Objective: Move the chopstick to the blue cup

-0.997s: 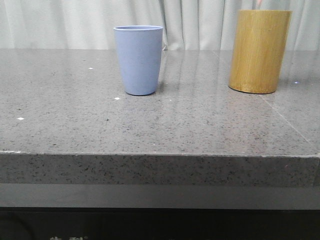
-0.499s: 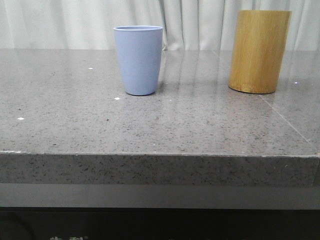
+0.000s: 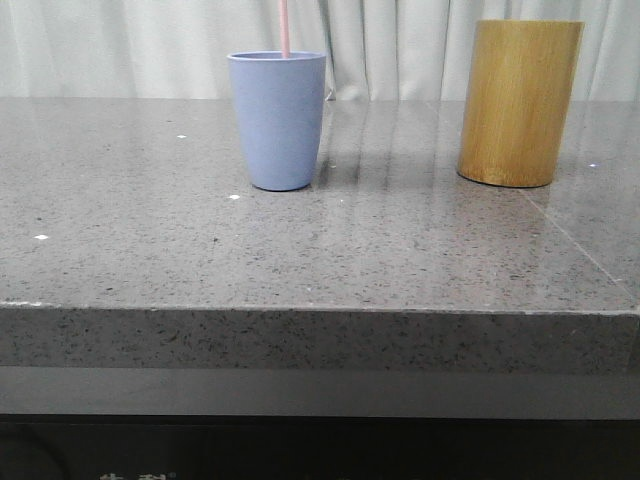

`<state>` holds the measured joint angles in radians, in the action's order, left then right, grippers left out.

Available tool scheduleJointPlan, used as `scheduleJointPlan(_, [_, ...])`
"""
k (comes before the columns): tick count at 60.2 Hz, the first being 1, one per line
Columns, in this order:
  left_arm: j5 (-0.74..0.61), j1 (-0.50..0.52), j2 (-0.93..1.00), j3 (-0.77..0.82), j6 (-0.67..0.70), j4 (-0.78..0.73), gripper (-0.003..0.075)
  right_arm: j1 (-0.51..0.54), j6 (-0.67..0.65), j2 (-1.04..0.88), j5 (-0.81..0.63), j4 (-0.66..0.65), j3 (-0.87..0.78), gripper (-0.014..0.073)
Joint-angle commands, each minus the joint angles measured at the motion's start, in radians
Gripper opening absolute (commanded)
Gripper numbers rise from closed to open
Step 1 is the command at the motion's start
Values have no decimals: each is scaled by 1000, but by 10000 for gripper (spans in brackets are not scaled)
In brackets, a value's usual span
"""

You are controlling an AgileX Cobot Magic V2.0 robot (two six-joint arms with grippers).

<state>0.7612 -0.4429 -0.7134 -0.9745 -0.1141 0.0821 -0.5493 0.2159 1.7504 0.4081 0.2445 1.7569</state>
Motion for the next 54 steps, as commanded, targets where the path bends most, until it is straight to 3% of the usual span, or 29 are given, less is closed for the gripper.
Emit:
scheduleJointPlan(1, [-85, 1, 0, -27, 8, 4, 274, 1, 11, -34, -55, -3, 32, -19])
scheduleJointPlan(6, [-85, 1, 0, -27, 8, 4, 274, 1, 11, -26, -45, -3, 32, 113])
scheduleJointPlan(13, [-85, 1, 0, -27, 8, 4, 274, 1, 11, -26, -35, -3, 32, 362])
scheduleJointPlan(18, [-93, 1, 0, -27, 8, 4, 274, 1, 11, -30, -29, -3, 32, 461])
scheduleJointPlan(30, [-110, 1, 0, -27, 8, 4, 274, 1, 11, -90, 76, -3, 32, 477])
scheduleJointPlan(47, [-103, 1, 0, -27, 8, 4, 274, 68, -14, -302, 523, -47, 22, 477])
scheduleJointPlan(54, [-103, 1, 0, -27, 8, 4, 274, 134, -43, -407, 577, -57, -62, 477])
